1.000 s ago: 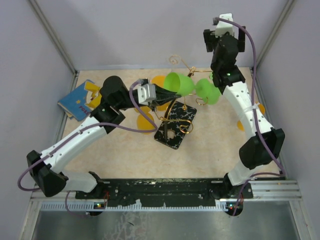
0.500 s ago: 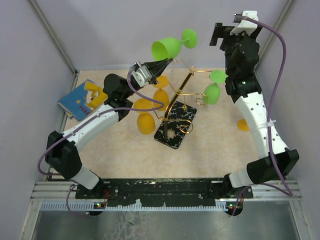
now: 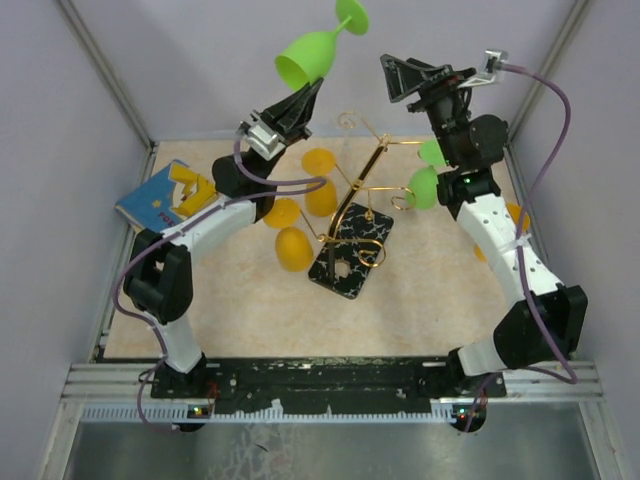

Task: Place the wine glass upside down on the wine glass rack
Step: Turn the wine glass upside down at the wine rack.

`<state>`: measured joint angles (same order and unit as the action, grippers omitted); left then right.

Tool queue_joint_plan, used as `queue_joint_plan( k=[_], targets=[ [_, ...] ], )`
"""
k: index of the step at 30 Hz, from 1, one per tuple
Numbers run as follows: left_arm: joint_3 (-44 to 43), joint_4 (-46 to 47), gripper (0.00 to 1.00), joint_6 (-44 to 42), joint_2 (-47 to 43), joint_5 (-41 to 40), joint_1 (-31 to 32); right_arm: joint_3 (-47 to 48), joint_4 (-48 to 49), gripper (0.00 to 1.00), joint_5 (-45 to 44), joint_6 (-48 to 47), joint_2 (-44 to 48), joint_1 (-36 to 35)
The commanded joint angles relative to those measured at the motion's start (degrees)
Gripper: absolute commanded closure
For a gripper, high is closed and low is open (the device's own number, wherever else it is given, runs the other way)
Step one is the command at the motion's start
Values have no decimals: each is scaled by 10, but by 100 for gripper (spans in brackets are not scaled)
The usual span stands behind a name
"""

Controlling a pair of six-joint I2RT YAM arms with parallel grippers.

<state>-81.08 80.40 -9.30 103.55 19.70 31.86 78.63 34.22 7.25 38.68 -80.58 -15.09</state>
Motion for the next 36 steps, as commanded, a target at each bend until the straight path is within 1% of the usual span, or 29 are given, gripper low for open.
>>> queue_joint_plan(
  k=[1,3,8,13,19,23,25,36],
  targets=[
    [-26,88,100,63,19,-1,-17,27,124,1,65,146,-28,1],
    [-27,88,100,67,17,3,-27,42,104,1,69,143,-37,0],
    [-13,92,100,59,4,14,-32,61,97,1,81,144,-58,-3],
    [-7,80,100,37,0,10,-33,86,129,1,117,193,-97,-6],
    [1,80,100,34,-11,21,-35,113,160,1,139,217,-128,-14],
    [0,97,100,41,-12,51,-36,140,187,2,156,257,-161,-17],
    [-6,99,100,46,-13,66,-37,148,189,3,162,262,-166,-18],
    [-29,91,100,52,-26,71,-37,149,201,3,165,265,-165,-26]
  ],
)
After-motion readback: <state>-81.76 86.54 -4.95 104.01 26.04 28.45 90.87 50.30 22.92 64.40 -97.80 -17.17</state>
